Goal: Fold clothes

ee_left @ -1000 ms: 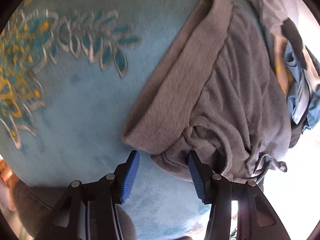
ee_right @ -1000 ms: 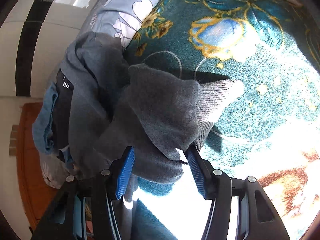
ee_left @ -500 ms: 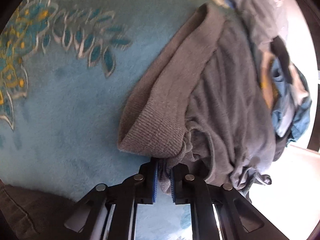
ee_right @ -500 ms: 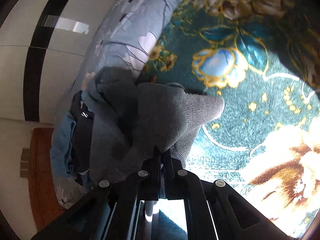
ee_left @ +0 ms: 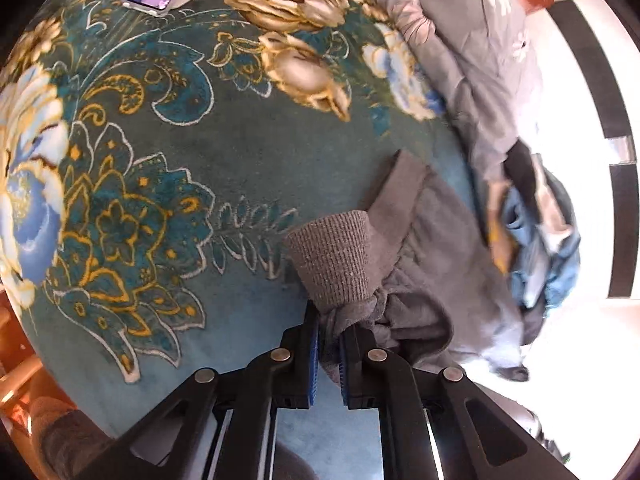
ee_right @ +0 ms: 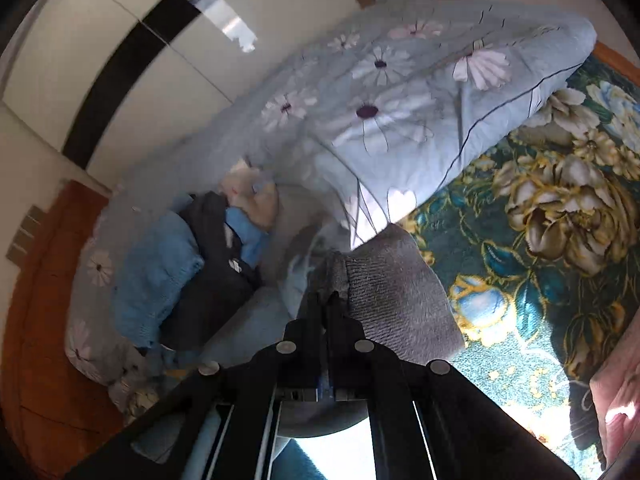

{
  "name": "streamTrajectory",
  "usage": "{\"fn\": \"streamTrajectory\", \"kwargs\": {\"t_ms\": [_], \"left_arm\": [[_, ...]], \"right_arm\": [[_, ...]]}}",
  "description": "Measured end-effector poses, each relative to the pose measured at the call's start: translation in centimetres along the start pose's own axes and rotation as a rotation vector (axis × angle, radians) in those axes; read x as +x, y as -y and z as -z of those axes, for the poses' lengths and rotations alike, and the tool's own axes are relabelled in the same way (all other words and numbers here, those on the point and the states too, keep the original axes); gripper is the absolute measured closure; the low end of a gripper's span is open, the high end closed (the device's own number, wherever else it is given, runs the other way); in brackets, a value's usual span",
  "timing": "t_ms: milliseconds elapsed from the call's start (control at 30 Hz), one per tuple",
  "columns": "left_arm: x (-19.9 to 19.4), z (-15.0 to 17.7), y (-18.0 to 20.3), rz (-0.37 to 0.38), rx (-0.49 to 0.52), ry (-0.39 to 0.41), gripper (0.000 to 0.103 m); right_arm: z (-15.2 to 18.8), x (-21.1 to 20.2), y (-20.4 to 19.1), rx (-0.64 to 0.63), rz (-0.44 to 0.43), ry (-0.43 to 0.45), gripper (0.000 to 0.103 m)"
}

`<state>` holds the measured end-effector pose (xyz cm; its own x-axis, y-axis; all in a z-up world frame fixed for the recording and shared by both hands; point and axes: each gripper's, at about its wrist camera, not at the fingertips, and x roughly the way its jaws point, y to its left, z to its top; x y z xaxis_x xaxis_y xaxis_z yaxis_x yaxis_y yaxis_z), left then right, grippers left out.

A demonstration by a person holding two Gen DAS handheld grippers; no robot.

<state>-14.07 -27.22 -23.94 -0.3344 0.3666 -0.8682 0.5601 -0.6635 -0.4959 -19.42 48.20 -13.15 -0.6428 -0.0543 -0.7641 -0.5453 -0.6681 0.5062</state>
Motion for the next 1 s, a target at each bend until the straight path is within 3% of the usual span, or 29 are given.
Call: {"fn": "streamTrajectory", "kwargs": {"t_ms": [133,233,300,367,433,533,633,733,833,933,1000], "left_arm": [[1.4,1.2,0.1,-0.046,0.0,-0.016,0.094],[1.6,1.6,-0.7,-0.052,-0.02,-0.02,0.094],[1.7,1.3,-0.8,-0.05,-0.03,-0.024,0.094],[1.9,1.3,-0.5,-0.055,-0.023,-0.02,0.094],[2.1,1.1,-0.2,-0.059,-0.013,-0.014,0.094],[2.3,0.9,0.3,-0.053,-0.013,-0.009,0.094],[2.5,0.6,0.5,-0.048,-0.017,-0.007,0.094],[2.5,0.7,0.5,-0.049,-0.021,-0.01,0.094],[2.4,0.8,0.4,-0.046,-0.031,-0.015,0.094],[2.1,0.8,0.4,-0.042,-0.031,-0.014,0.094],[2.1,0.9,0.4,-0.043,-0.031,-0.014,0.094]], "right_arm": [[0.9,9.8,0.8,0.007,0.096,-0.18,0.099],[1.3,11.8,-0.2,-0.03,0.063,-0.227,0.098],[1.0,11.4,-1.4,-0.085,0.048,-0.228,0.092],[0.3,9.8,-2.3,-0.124,-0.025,-0.189,0.066],[-0.6,7.6,-2.8,-0.146,-0.115,-0.13,0.056],[-1.0,5.7,-0.9,-0.108,-0.049,-0.077,0.055],[1.0,6.7,4.9,0.069,0.001,-0.146,0.055],[5.1,9.4,9.4,0.29,-0.068,-0.251,0.055],[8.2,11.5,10.8,0.439,-0.119,-0.287,0.055],[9.3,12.4,10.1,0.493,-0.162,-0.267,0.055],[9.5,12.6,9.8,0.526,-0.173,-0.244,0.069]]}}
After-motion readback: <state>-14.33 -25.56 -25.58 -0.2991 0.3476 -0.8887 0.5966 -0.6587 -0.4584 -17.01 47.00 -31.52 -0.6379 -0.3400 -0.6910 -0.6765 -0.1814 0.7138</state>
